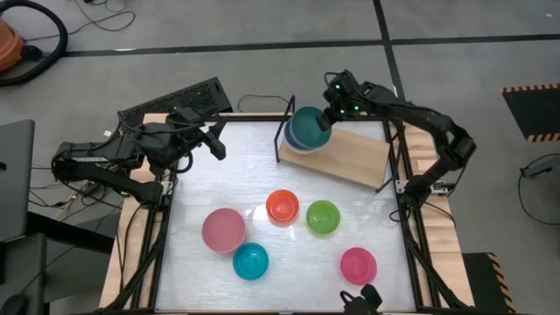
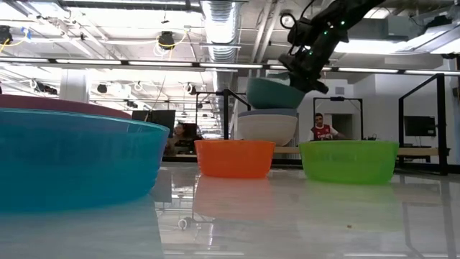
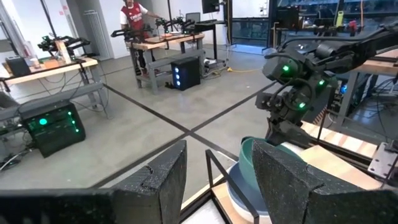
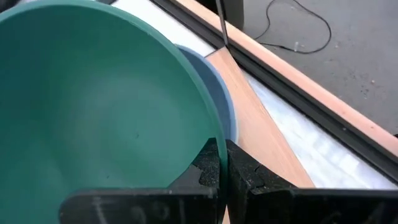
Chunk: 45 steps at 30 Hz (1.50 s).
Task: Place and stack bowls onto a shelf
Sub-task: Stack the green bowl on top of the purple bowl on the shelf, then stack the pink bowl on top of the green bowl on the shelf
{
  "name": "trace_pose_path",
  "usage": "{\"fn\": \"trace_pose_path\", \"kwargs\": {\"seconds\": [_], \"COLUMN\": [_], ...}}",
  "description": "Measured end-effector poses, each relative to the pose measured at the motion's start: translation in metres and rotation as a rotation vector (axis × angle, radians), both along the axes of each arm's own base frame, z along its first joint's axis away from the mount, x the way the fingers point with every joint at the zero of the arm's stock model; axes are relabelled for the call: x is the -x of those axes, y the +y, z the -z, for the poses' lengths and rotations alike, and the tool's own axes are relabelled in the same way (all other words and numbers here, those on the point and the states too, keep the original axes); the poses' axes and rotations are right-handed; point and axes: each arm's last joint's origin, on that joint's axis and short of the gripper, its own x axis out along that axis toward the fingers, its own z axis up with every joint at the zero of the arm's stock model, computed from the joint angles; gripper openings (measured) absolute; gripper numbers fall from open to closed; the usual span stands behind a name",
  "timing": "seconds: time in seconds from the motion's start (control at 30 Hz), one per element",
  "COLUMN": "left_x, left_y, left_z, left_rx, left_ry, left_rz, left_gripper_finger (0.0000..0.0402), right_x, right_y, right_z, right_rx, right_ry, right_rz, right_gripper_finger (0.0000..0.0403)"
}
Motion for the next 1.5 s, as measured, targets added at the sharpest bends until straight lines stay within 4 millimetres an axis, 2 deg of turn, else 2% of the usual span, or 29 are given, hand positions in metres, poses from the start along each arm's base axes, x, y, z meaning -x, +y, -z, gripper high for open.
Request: {"fn": "trace_pose_path", "kwargs": {"seconds": [0.43, 0.7, 1.07, 1.3, 1.5], "left_x": [0.000, 0.000, 0.000, 0.000, 0.000], "left_y": [0.000, 0.000, 0.000, 0.000, 0.000], "left_z": [0.001, 0.001, 0.001, 0.001, 0.001], "left_rx": [-0.001, -0.001, 0.006, 0.006, 0.006], "left_ry": [0.015, 0.015, 0.006, 0.006, 0.007], "left_rz": [-0.001, -0.001, -0.002, -0.002, -0.002], "left_gripper_finger": [0.0169, 0.0169, 0.0169, 0.0169, 0.0169], "right_x": [0.005, -0.005, -0.004, -0.004, -0.005], "right_y": [-0.006, -0.010, -0.010, -0.010, -0.011], "right_z": [0.001, 0.015, 0.016, 0.016, 0.015], "right_rx": [0.013, -0.017, -0.031, -0.042, -0.035], "right_ry": [0.010, 0.026, 0.041, 0.032, 0.019], "right_rz": [0.025, 0.026, 0.028, 0.047, 0.051], "right_gripper_finger": [0.0025, 0.0025, 0.0025, 0.0097, 0.0126]}}
